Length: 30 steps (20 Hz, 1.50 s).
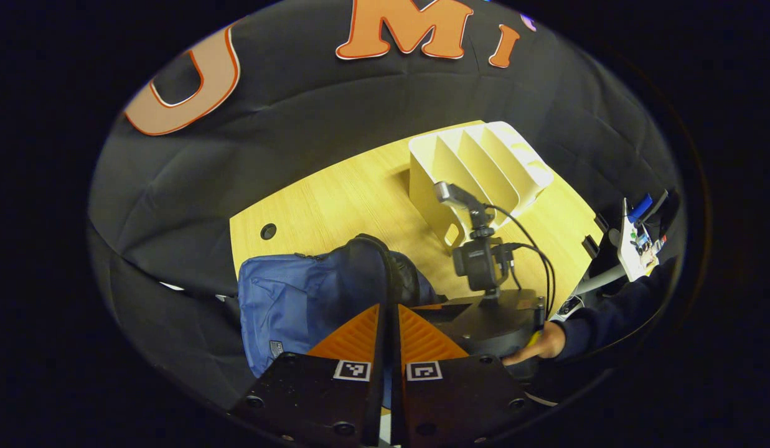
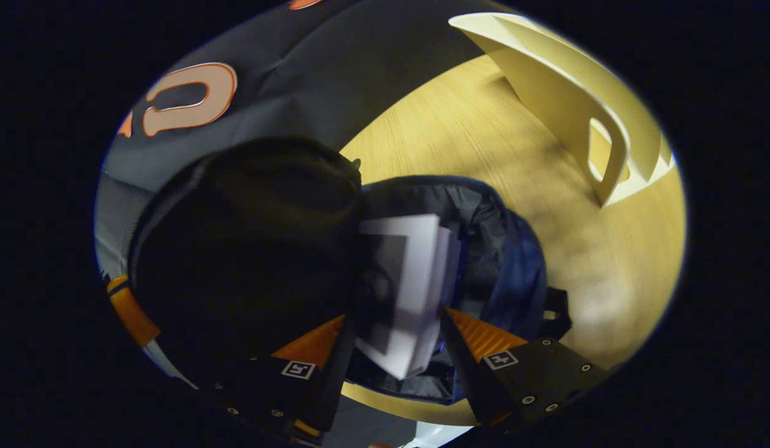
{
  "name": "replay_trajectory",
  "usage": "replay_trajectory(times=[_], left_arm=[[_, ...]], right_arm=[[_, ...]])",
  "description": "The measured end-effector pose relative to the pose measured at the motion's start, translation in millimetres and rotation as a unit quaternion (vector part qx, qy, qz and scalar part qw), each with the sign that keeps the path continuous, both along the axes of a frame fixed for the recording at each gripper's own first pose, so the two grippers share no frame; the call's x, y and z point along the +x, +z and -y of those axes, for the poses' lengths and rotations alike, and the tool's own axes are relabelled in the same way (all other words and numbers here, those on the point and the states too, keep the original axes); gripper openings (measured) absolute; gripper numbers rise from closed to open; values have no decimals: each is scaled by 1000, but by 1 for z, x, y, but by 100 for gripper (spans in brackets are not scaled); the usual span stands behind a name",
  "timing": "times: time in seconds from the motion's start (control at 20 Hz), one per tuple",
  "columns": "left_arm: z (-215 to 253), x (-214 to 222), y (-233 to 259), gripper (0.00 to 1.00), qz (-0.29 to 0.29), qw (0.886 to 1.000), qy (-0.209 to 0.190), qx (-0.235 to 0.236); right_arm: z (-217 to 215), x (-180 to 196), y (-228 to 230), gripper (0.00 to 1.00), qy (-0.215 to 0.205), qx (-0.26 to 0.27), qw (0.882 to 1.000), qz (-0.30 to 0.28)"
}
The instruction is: Open the schoolbag, grab two books from the bookshelf and put them into the schoolbag.
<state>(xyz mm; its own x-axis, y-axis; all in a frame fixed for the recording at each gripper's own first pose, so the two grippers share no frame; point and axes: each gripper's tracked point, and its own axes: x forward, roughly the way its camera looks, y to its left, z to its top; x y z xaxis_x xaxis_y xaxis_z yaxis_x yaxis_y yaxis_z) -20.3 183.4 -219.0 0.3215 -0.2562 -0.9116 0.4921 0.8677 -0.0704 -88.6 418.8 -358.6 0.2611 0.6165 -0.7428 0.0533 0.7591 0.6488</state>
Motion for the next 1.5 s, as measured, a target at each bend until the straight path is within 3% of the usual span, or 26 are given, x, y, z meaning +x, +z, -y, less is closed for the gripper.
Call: replay_trajectory(times=[0.4, 0.7, 0.8, 1.0, 1.1, 1.15, 1.3, 1.5], left_arm=[[18, -15, -19, 7, -2, 1000, 14, -11], [41, -25, -37, 18, 14, 1000, 12, -1], [48, -31, -41, 26, 12, 1000, 14, 0], [65, -37, -47, 55, 23, 999, 23, 1], [76, -33, -48, 58, 38, 998, 39, -3], [83, -28, -47, 77, 51, 998, 47, -8], [109, -16, -35, 88, 103, 993, 59, -19], [137, 0, -5, 87, 192, 978, 80, -23]], right_arm=[[83, 44, 39, 82, -12, -96, 985, 141], [139, 62, 50, 82, -21, -162, 967, 195], [158, 65, 54, 82, -21, -183, 960, 210], [198, 76, 67, 82, -37, -209, 948, 236], [221, 85, 75, 82, -47, -229, 937, 259], [233, 89, 81, 82, -51, -240, 931, 271], [269, 98, 99, 83, -59, -264, 915, 300], [311, 109, 124, 85, -76, -278, 898, 333]])
